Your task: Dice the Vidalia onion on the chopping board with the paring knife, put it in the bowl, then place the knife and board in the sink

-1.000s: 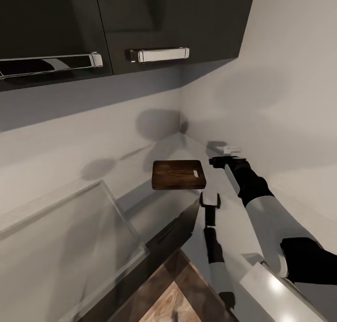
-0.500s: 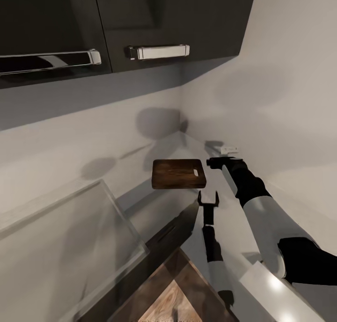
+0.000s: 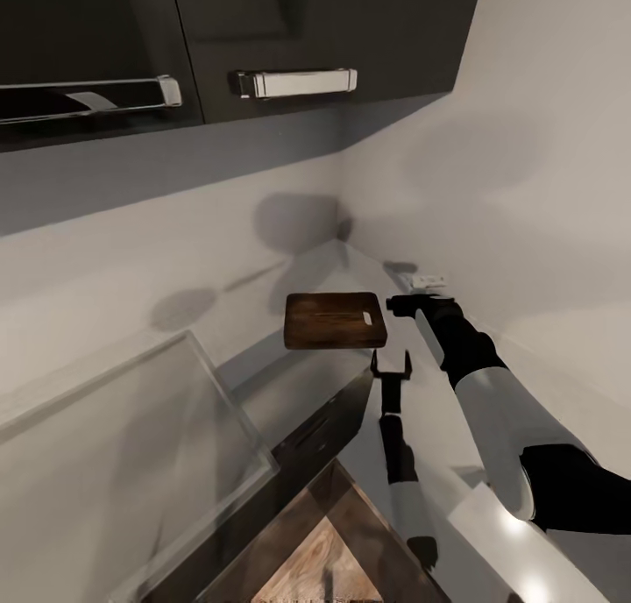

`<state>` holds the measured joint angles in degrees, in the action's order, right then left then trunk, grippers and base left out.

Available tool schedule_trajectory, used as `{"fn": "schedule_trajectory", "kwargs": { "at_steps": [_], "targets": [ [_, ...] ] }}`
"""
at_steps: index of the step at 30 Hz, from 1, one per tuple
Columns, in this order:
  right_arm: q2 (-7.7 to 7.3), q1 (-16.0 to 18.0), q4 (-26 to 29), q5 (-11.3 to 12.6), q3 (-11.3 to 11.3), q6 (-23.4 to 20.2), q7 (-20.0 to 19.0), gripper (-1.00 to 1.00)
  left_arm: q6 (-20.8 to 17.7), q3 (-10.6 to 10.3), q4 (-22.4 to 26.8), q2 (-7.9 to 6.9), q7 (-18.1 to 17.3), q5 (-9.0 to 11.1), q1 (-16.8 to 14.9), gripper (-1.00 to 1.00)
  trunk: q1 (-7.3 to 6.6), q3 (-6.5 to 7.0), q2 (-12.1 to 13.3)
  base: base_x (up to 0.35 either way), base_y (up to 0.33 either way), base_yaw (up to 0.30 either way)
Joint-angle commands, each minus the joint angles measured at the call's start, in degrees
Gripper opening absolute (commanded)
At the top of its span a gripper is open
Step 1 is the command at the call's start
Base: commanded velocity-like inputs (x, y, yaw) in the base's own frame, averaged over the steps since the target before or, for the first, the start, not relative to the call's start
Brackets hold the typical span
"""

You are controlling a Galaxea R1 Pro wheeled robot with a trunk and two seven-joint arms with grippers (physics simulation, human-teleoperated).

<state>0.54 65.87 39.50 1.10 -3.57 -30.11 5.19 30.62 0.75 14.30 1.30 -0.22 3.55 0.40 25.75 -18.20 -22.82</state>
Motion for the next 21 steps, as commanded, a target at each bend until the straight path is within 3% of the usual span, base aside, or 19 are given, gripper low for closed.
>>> {"fn": "schedule_trajectory", "kwargs": {
  "at_steps": [1, 21],
  "targets": [
    [0.02, 0.04, 0.05, 0.13, -0.21, -0.30, 0.34, 1.00, 0.05, 0.05, 0.11, 0.02, -0.04, 0.30, 0.04, 1.00, 0.03, -0.18, -0.10, 0.000, 0.000, 0.000],
    [0.72, 0.00, 0.12, 0.05, -0.21, -0.30, 0.46, 1.00, 0.05, 0.05, 0.11, 0.02, -0.04, 0.28, 0.04, 1.00, 0.03, -2.01, -0.10, 0.000, 0.000, 0.000]
  ]
}}
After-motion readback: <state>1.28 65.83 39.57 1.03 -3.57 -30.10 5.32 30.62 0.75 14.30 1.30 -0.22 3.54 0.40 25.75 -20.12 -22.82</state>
